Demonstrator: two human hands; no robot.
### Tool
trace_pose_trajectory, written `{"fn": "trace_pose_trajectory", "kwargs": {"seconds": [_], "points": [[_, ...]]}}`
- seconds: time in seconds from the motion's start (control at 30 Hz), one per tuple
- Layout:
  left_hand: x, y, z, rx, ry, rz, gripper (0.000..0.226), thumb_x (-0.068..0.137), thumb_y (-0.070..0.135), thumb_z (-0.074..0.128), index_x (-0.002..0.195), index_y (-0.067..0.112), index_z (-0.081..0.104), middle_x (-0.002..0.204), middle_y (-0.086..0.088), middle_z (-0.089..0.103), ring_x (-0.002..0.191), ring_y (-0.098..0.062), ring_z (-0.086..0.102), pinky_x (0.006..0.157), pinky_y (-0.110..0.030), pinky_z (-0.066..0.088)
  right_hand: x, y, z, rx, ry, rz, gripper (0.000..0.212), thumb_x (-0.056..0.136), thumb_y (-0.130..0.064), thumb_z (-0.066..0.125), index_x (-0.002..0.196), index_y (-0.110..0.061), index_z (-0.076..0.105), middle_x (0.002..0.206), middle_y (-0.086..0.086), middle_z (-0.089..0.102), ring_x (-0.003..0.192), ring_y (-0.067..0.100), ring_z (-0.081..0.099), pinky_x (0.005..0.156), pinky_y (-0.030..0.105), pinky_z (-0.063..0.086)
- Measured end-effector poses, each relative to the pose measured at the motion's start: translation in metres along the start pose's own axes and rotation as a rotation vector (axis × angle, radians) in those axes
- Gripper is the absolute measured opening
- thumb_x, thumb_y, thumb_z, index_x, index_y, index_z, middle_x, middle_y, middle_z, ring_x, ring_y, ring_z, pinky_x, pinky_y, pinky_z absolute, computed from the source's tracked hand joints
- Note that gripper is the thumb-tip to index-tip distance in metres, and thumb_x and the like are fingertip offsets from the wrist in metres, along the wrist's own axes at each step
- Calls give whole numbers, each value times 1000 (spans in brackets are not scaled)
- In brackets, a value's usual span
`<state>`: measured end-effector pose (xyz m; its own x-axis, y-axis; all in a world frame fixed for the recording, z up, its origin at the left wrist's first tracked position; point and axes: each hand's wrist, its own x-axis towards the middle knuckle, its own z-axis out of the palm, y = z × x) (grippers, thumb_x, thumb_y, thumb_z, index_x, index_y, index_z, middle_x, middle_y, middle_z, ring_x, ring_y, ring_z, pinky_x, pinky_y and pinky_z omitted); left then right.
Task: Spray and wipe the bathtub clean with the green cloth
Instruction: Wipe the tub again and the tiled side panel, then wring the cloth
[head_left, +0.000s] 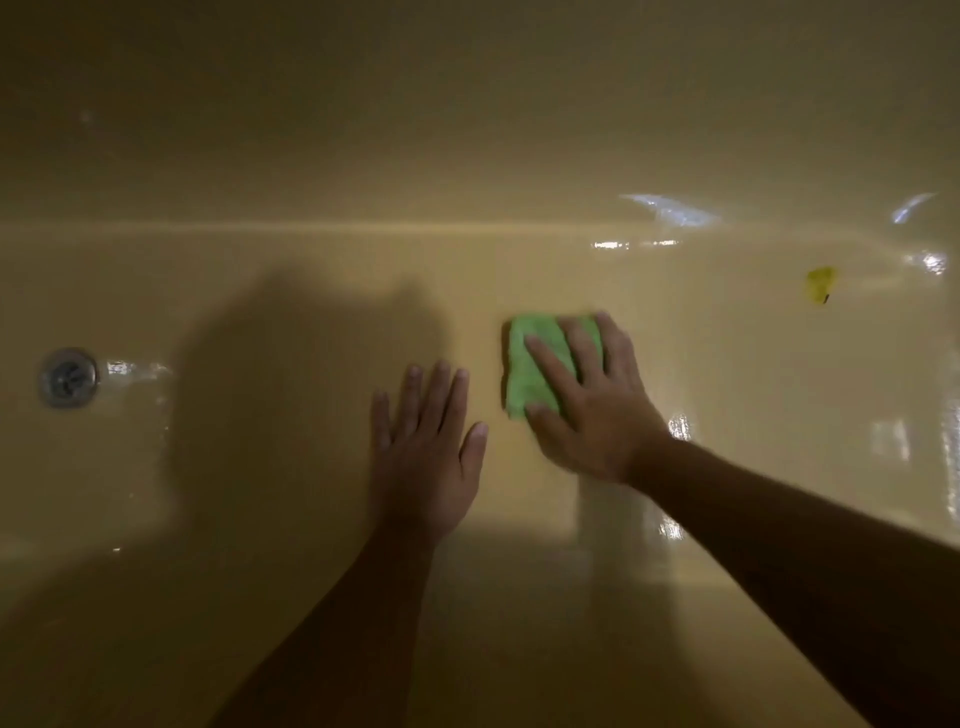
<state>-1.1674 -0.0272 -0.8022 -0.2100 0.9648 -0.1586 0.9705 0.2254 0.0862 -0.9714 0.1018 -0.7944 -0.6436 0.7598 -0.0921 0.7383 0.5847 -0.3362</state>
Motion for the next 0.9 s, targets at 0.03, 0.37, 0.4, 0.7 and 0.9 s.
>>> {"fn": "trace_pose_trajectory", "kwargs": {"seconds": [0.03, 0.37, 0.4, 0.7, 0.9], "points": [[-4, -2, 0, -10, 0, 4, 64, 108, 52, 34, 163, 19, 31, 171, -4, 26, 159, -32, 18, 124, -62, 16, -30, -11, 3, 35, -40, -37, 71, 99, -55, 46, 162, -24, 34, 165, 20, 30, 153, 54, 13, 117, 71, 22], [-29, -19, -7, -10, -55, -25, 61, 109, 53, 30, 164, 27, 28, 171, 2, 24, 160, -28, 14, 124, -63, 14, -83, -20, -2, 40, -266, -310, 66, 103, -62, 41, 162, -35, 31, 167, 8, 31, 156, 44, 15, 122, 67, 21], [-26, -20, -7, -6, -60, -29, 61, 108, 53, 29, 165, 29, 27, 171, 3, 23, 160, -28, 13, 124, -63, 14, -61, -14, 1, 42, -231, -284, 66, 101, -61, 44, 161, -32, 35, 166, 11, 33, 155, 46, 18, 120, 69, 23], [8, -50, -3, 24, -6, 7, 63, 106, 55, 31, 164, 31, 27, 171, 0, 25, 160, -31, 16, 124, -63, 13, 100, 1, -9, -53, -42, -3, 76, 96, -66, 29, 163, -30, 27, 166, 20, 25, 152, 53, 7, 123, 68, 8], [-13, -54, -6, 0, -71, 4, 63, 108, 53, 27, 164, 25, 27, 171, -3, 25, 160, -31, 16, 124, -62, 15, -47, -67, 24, 67, -113, -96, 61, 105, -55, 32, 159, -28, 38, 161, 20, 38, 151, 52, 19, 120, 69, 19]]}}
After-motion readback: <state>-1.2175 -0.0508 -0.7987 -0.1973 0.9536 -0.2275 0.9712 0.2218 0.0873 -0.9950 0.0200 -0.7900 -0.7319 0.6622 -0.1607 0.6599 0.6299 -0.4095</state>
